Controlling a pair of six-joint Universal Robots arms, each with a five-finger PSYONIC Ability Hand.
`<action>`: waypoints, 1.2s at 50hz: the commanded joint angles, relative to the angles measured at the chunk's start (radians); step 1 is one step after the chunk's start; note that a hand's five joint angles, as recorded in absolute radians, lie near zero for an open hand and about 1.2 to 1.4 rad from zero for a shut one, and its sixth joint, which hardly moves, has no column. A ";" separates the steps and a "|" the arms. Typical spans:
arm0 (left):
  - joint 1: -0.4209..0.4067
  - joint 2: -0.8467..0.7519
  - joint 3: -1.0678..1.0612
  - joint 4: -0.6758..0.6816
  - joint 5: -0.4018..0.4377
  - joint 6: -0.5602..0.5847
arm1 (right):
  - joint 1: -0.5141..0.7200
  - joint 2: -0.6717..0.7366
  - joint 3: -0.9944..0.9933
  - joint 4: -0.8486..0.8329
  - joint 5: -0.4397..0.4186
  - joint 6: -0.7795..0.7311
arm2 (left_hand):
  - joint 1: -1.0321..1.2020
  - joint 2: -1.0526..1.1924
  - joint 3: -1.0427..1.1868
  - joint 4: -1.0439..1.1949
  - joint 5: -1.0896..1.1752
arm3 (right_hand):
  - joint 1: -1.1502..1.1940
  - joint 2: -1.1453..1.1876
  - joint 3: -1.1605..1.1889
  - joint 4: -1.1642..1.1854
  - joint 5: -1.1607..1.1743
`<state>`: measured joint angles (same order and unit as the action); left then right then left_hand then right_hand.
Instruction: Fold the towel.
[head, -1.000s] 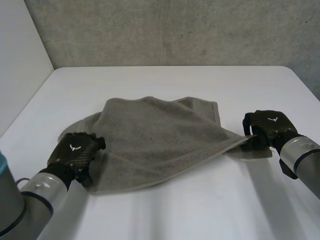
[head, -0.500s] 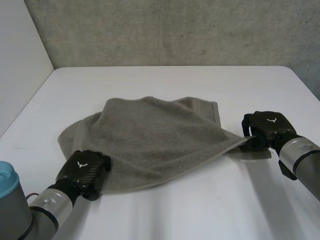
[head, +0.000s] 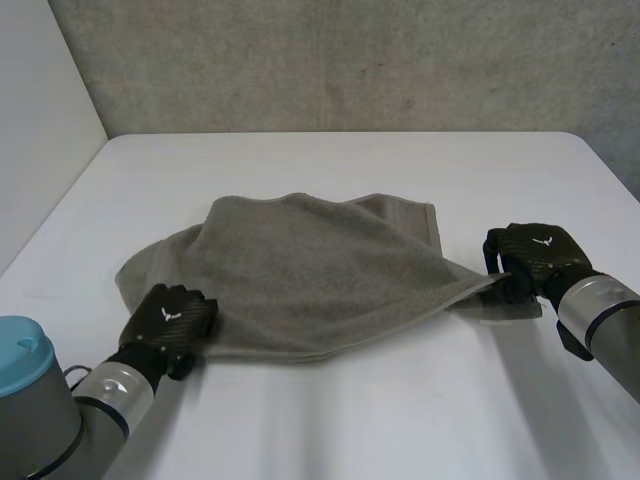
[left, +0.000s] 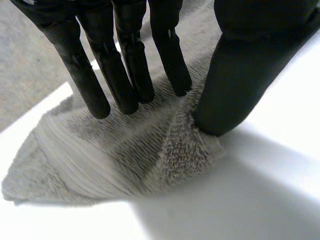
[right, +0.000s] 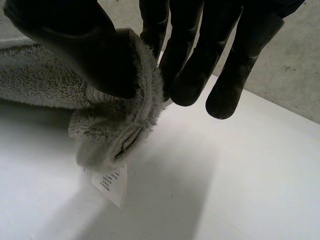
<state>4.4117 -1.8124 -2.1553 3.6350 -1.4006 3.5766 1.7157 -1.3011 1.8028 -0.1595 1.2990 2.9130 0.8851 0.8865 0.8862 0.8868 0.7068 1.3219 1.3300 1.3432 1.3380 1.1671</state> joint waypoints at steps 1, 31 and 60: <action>0.000 -0.002 0.017 0.062 -0.005 -0.001 | 0.002 -0.001 0.001 0.000 0.000 0.000 | 0.171 0.170 0.170 0.169 0.175 | 0.074 0.066 0.053 0.058 0.055; 0.012 -0.008 0.041 0.031 -0.011 -0.001 | 0.001 -0.006 -0.003 0.000 -0.001 0.000 | 0.511 0.510 0.510 0.509 0.515 | 0.074 0.066 0.053 0.058 0.055; 0.026 0.383 0.397 -0.289 -0.067 -0.009 | -0.030 -0.323 -0.562 0.621 -0.076 -0.316 | 0.511 0.510 0.510 0.509 0.515 | 0.074 0.066 0.053 0.058 0.055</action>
<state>4.4328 -1.3061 -1.7585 3.3827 -1.4685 3.5665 1.6758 -1.7241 1.2686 0.3651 1.2168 2.7374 1.1883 1.2164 1.2160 1.2180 1.0284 1.3358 1.3409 1.3450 1.3380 1.1719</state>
